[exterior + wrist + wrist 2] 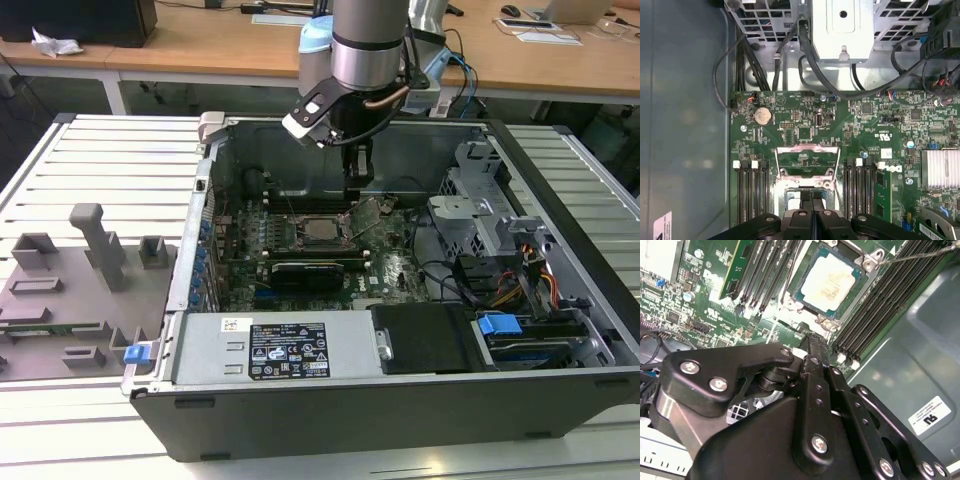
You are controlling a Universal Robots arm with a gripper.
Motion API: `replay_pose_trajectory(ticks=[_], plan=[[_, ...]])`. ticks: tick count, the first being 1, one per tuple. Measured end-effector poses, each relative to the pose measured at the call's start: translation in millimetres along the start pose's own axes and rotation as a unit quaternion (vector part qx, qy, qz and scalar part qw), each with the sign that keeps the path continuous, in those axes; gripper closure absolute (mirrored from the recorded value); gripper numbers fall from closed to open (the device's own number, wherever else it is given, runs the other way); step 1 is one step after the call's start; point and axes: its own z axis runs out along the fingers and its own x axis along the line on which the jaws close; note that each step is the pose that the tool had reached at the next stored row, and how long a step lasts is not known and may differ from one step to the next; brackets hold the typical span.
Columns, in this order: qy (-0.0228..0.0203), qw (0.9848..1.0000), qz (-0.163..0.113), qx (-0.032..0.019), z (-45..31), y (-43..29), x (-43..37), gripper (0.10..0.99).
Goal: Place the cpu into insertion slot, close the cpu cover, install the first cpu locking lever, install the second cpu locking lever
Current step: 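Close the cpu cover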
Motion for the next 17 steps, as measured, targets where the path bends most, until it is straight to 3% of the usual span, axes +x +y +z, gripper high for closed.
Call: replay_pose_trajectory(ticks=[9, 17], plan=[[-0.0001, 1.0, 0.0, 0.0, 0.5, 10.1, 0.2, 0.98], [0.0, 1.0, 0.0, 0.0, 1.2, 23.2, 0.4, 0.98]])
